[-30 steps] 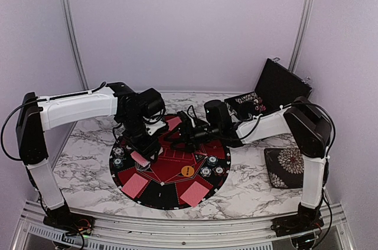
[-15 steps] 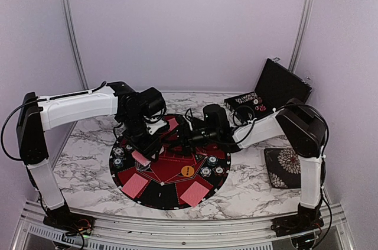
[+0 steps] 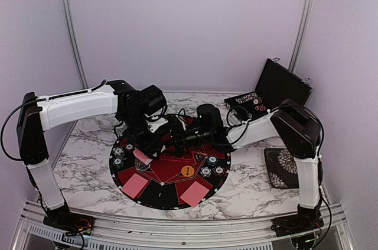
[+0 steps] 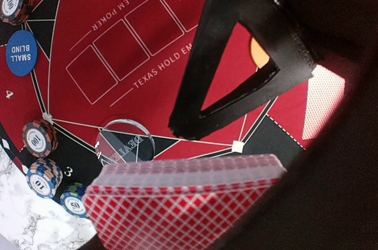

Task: Distribute texas hold em gaming equipment
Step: Pick up the poker card from the face-down deck piles.

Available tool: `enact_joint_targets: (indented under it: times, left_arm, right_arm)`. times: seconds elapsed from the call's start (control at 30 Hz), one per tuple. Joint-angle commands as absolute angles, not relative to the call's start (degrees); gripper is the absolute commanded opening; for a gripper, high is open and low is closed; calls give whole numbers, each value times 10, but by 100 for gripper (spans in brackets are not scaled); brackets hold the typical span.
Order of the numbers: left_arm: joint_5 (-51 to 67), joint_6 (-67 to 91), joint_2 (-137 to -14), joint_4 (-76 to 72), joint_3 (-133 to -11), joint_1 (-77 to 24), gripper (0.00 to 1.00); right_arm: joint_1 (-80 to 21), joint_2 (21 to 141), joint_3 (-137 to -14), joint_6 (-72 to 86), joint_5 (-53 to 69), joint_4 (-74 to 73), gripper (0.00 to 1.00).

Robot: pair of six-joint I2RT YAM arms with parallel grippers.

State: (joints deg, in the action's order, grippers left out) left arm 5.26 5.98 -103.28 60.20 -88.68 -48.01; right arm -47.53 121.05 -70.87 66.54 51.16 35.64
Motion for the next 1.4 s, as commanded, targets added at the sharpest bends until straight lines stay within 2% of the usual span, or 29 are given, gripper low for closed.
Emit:
enact_joint_targets:
  times: [0.0,0.47,1.37]
  left_arm:
    - [59,52,-1035,605,-907,-483,46]
    - [54,47,-1029,605,-905,-483,46]
    - [52,48,-1029,605,-898,-483,46]
  right_arm:
    - [-486,1230,-737,674,513,369,66]
    - [-478,1222,-724,623,475,298,58]
    - [-459,1169,-699,610,464,291,56]
